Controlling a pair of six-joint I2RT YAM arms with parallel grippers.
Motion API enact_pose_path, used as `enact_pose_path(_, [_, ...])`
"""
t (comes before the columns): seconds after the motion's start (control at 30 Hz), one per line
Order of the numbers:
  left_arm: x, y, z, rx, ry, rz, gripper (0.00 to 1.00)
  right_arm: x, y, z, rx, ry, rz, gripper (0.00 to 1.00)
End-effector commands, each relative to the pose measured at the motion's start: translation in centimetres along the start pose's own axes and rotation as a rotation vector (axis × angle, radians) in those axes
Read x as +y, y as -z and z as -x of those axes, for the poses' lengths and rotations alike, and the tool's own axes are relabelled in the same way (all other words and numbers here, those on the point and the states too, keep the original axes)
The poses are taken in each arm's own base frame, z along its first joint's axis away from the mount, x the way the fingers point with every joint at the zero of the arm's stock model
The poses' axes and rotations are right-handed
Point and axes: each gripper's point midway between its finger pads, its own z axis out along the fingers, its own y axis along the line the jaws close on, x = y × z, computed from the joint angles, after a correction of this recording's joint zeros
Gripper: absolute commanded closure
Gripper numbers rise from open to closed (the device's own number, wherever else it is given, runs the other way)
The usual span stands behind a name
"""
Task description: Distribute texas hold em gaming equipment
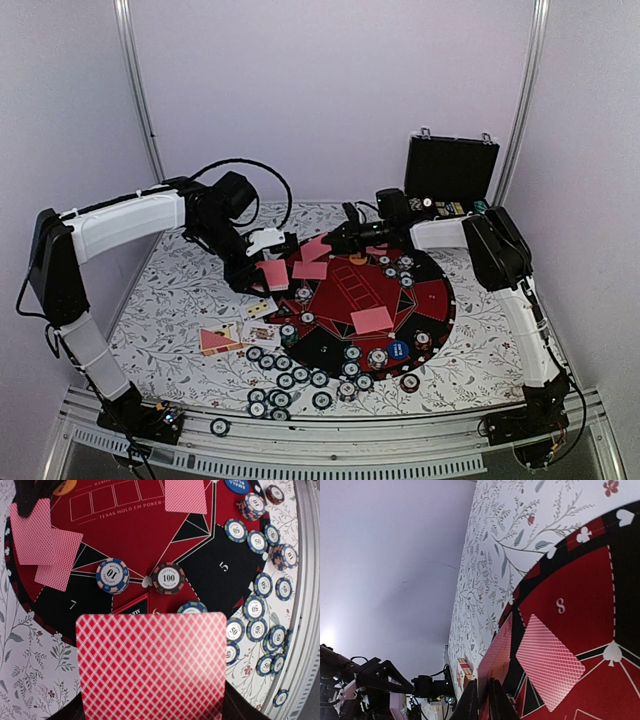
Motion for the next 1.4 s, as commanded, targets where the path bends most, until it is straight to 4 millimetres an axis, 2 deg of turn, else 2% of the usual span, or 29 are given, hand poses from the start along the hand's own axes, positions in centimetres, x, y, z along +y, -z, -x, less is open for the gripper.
enact_pose_path(0.0, [0.1, 1.3, 1.0, -0.049, -0.019, 0.016, 0.83, -2.4, -1.5, -0.2, -0.010, -0.007, -0.048, 0.89])
enact_pose_path(0.23, [0.1, 1.3, 1.1, -0.049, -0.016, 0.011, 0.83, -4.7, -3.4, -0.4, -0.028, -0.015, -0.083, 0.81])
enact_pose_path(0.37, [0.1, 1.3, 1.1, -0.047, -0.013, 0.010, 0.83, -5.0, -4.2, -0.4, -0.031, -0.015, -0.080, 0.71])
enact_pose_path(0.43, [0.0, 1.3, 1.0, -0.046, -0.012, 0.009, 0.83, -5.0, -4.3, -0.6, -0.027, -0.013, -0.083, 0.62])
enact_pose_path(0.57, [0.0, 1.3, 1.1, -0.047, -0.010, 0.007, 0.83, -4.6, -3.6, -0.7, -0.041, 0.008, -0.116, 0.50])
enact_pose_path(0.83, [-0.1, 1.3, 1.1, -0.047, -0.007, 0.007, 0.83, 0.7, -0.4, 0.6, -0.109, 0.142, -0.177, 0.40])
enact_pose_path(0.93, [-0.1, 1.4, 1.0, -0.046, -0.008, 0.009, 0.83, 2.8, 0.8, 0.6, -0.127, 0.176, -0.173, 0.35])
enact_pose_path(1.03, [-0.1, 1.4, 1.1, -0.048, -0.009, 0.009, 0.83, 4.0, 1.4, -0.2, -0.118, 0.188, -0.164, 0.31])
enact_pose_path(1.17, [0.1, 1.4, 1.4, -0.052, -0.007, 0.011, 0.83, 5.0, 1.9, -2.6, -0.068, 0.170, -0.128, 0.27])
enact_pose_path(1.27, [0.2, 1.5, 1.4, -0.053, -0.009, 0.012, 0.83, 5.4, 1.8, -5.4, -0.008, 0.165, -0.084, 0.26])
enact_pose_path(1.37, [0.3, 1.4, 1.5, -0.052, -0.007, 0.011, 0.83, 8.0, 1.7, -8.4, 0.054, 0.189, 0.014, 0.25])
